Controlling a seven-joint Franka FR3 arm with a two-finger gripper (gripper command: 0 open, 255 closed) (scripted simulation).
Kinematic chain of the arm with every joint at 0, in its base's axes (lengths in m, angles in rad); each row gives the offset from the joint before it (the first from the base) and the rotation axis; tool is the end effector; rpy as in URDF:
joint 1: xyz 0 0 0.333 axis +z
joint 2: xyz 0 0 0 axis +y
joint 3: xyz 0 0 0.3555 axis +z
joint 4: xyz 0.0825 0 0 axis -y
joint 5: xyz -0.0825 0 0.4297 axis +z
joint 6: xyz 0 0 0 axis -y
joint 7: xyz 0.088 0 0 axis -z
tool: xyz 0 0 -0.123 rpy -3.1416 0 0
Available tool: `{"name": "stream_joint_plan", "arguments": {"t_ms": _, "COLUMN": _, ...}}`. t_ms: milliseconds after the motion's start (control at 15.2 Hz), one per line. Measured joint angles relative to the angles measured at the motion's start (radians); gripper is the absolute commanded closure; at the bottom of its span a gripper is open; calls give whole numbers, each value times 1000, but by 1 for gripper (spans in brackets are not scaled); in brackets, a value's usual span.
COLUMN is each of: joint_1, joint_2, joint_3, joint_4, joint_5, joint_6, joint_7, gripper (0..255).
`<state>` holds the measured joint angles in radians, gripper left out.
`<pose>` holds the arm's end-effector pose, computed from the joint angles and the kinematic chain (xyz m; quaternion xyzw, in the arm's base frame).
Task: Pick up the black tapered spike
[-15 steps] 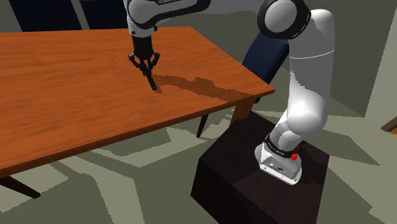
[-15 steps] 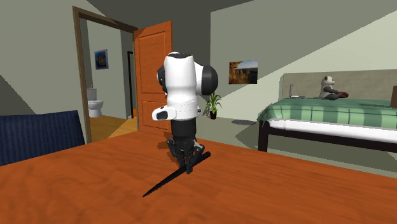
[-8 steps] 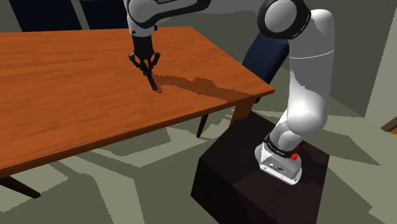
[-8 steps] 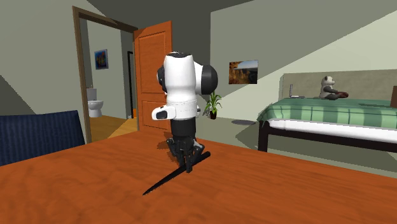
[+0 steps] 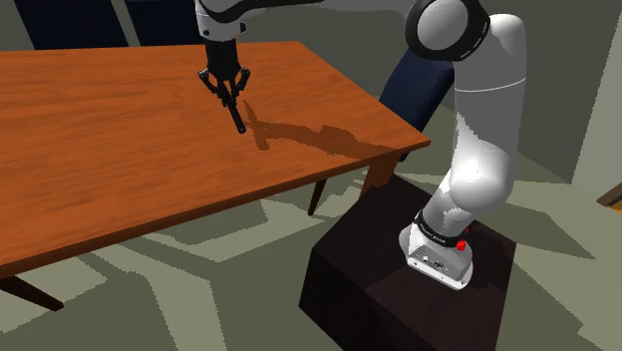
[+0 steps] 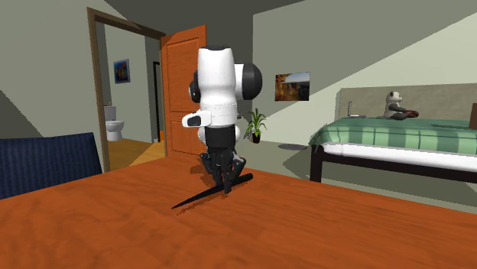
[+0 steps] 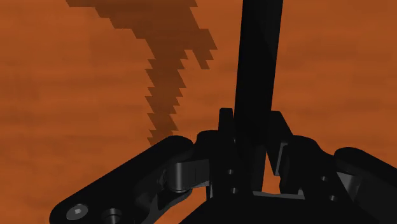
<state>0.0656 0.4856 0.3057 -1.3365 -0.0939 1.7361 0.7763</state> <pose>0.7175 0.2216 0.4641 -0.9777 0.2060 0.0405 0.0035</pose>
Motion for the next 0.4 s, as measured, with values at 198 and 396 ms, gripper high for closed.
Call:
{"name": "stream_joint_plan", "arguments": {"t_ms": 198, "joint_1": 3, "joint_2": 1, "joint_3": 1, "joint_4": 39, "joint_5": 0, "joint_6": -38, "joint_7": 1, "gripper": 255}}
{"name": "stream_joint_plan", "arguments": {"t_ms": 396, "joint_1": 6, "joint_2": 2, "joint_3": 1, "joint_4": 78, "joint_5": 0, "joint_6": -75, "joint_7": 0, "gripper": 255}}
